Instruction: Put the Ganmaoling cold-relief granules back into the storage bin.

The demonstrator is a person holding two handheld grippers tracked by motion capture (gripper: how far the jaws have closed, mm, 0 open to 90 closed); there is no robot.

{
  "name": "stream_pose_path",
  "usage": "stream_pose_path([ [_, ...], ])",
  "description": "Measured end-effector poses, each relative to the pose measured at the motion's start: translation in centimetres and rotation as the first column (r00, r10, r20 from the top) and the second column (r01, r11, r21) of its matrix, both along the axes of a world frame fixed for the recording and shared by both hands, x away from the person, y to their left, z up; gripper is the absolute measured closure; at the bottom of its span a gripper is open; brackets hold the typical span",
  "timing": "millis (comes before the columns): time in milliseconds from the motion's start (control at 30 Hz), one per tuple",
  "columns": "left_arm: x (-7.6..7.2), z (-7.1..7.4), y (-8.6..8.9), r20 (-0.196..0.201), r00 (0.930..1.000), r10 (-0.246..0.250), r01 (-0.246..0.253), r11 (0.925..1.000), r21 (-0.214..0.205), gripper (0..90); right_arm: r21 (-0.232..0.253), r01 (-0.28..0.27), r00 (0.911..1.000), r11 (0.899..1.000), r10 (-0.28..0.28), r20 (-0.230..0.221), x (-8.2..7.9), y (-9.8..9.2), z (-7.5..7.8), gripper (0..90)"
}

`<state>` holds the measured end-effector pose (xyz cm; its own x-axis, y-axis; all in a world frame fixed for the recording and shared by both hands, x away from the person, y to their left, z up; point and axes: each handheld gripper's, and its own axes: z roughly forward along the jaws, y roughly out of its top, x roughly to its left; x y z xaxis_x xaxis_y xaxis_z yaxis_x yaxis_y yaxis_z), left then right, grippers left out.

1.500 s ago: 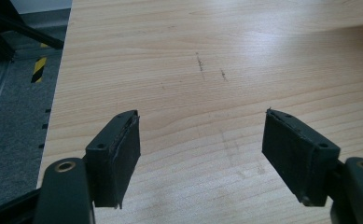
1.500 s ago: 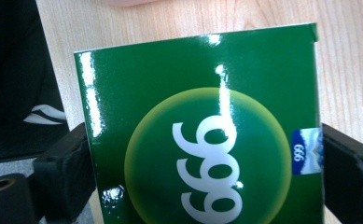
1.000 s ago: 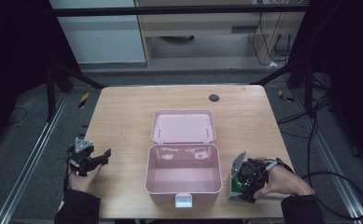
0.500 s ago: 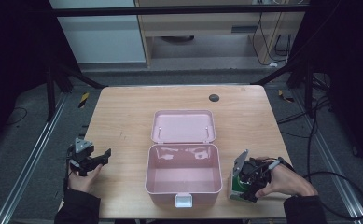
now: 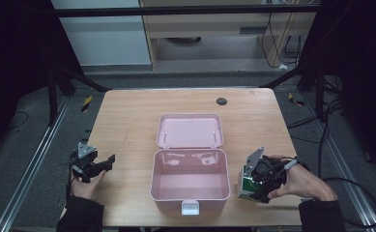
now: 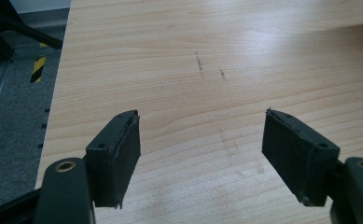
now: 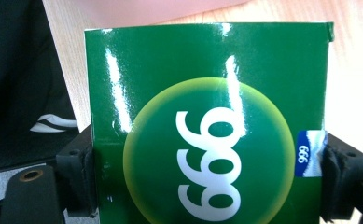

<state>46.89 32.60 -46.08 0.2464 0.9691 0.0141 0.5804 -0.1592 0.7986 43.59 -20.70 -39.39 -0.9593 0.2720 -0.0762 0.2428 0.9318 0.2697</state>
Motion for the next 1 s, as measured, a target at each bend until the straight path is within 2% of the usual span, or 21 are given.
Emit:
stream_pose_path([
  [267, 0.0, 0.0, 0.0, 0.0, 1.0, -0.001, 0.001, 1.0, -0.001, 27.1, 0.032, 0.003, 0.9992, 0.999, -0.004, 0.039, 0.1, -0.3, 1.7, 16.1],
  [500, 0.0, 0.0, -0.1, 0.0, 1.0, -0.001, 0.001, 1.0, 0.0, 27.1, 0.052, -0.004, 0.9973, 0.999, 0.0, 0.074, 0.1, -0.5, 3.9, 16.1],
  [633, 0.0, 0.0, 0.0, -0.001, 1.0, -0.001, 0.001, 1.0, 0.0, 27.1, 0.052, 0.001, 0.9966, 0.999, -0.005, 0.082, 0.1, -0.5, 4.8, 16.1],
  [1000, 0.0, 0.0, 0.0, 0.0, 1.0, -0.001, 0.001, 1.0, -0.001, 27.0, 0.083, -0.029, 0.993, 0.996, 0.019, 0.116, -0.1, -0.2, 7.9, 16.2],
])
